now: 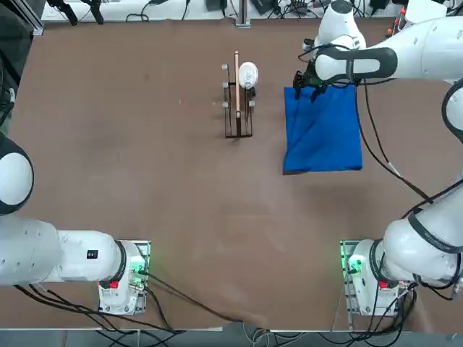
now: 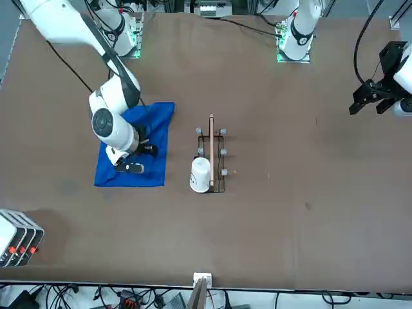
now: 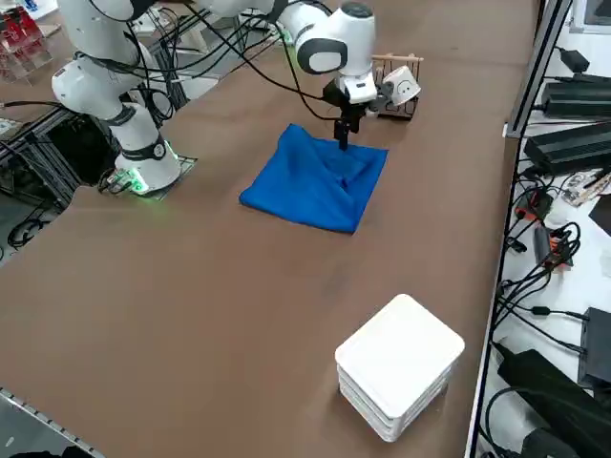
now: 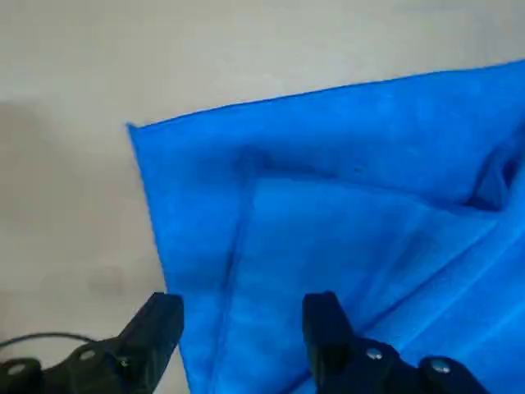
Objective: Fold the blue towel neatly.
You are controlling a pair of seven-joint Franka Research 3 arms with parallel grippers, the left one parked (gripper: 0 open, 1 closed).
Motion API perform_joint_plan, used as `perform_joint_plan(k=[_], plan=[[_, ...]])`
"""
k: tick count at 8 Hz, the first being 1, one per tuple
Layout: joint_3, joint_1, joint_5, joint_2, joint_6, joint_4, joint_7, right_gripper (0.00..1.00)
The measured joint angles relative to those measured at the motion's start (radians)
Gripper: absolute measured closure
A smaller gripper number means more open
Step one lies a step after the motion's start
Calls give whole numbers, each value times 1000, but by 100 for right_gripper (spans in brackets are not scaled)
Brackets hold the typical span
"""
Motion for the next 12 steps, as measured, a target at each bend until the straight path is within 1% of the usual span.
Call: perform_joint_plan(k=[2, 3, 4, 5, 6, 8, 9, 12], plan=[[-15, 0, -43, 9, 0, 10, 143, 13], [-15, 4, -69, 19, 0, 31, 225, 14], [-19, 22, -108, 38, -1, 64, 309, 15], [-34, 59, -142, 63, -10, 104, 379, 15], [-67, 112, -156, 89, -30, 145, 426, 15], [-153, 211, -159, 133, -58, 219, 483, 14], [-178, 233, -159, 150, -63, 242, 498, 15], [-198, 229, -159, 164, -69, 257, 505, 18]])
